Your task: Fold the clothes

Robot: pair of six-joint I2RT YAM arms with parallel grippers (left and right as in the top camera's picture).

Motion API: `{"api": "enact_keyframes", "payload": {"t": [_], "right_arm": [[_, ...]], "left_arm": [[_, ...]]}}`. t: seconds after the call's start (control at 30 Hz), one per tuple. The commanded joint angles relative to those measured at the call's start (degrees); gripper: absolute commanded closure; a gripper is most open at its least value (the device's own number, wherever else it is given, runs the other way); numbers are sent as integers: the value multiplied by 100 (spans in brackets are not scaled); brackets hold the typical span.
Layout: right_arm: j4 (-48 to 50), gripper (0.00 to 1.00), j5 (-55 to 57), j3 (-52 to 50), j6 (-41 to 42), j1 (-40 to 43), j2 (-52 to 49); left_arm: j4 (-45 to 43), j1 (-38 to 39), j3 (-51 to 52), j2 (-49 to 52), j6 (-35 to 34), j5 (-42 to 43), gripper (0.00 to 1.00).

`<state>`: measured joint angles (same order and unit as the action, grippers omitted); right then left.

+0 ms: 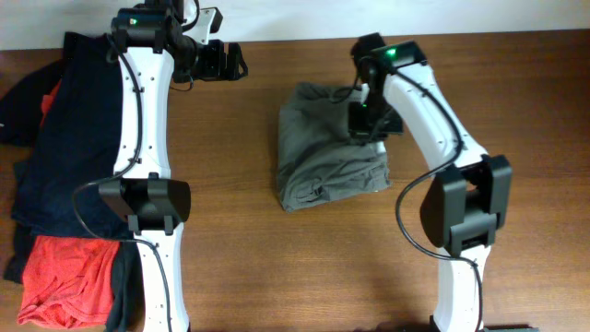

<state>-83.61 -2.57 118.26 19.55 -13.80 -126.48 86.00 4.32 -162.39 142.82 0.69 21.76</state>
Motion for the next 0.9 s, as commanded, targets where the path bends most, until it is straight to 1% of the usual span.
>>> {"api": "enact_keyframes", "payload": {"t": [0.0,0.1,0.17,0.2,0.23,0.27,0.3,0.33,0.37,0.47,0.5,0.6,0.67,0.73,0.8,0.87], "right_arm": [[-420,92,111,63,72,190,157],[-793,92,109,63,68,199,157],[-1034,90,111,63,66,188,157],[-1154,88,111,63,66,175,157],[-1250,84,111,63,57,153,157],[-1375,62,114,61,2,122,155],[-1375,53,85,44,-96,105,155],[-1375,27,66,28,-164,68,155],[-1375,24,31,28,-223,63,155],[-1281,25,15,26,-280,59,157],[-1130,27,26,26,-284,70,162],[-638,29,-74,44,-474,133,208],[-120,29,-376,48,-737,264,269],[168,30,-579,48,-907,354,269],[452,30,-844,46,-1137,498,249],[505,32,-970,46,-1226,601,236]], "left_arm": [[11,2,-94,-186,160,-63,1],[15,2,-94,-186,175,-61,1],[24,7,-94,-186,175,-61,1],[24,7,-94,-186,175,-61,1],[24,0,-94,-186,175,-61,1],[26,0,-94,-186,177,-61,1],[28,2,-94,-186,179,-61,1],[28,7,-94,-186,179,-61,1],[26,7,-94,-186,188,-61,1],[26,17,-94,-186,221,-61,1],[24,17,-94,-186,221,-61,1],[24,17,-94,-186,223,-61,1],[26,17,-94,-186,223,-61,1],[24,17,-94,-186,223,-61,1],[24,17,-94,-186,223,-61,1],[24,17,-94,-186,223,-61,1]]}}
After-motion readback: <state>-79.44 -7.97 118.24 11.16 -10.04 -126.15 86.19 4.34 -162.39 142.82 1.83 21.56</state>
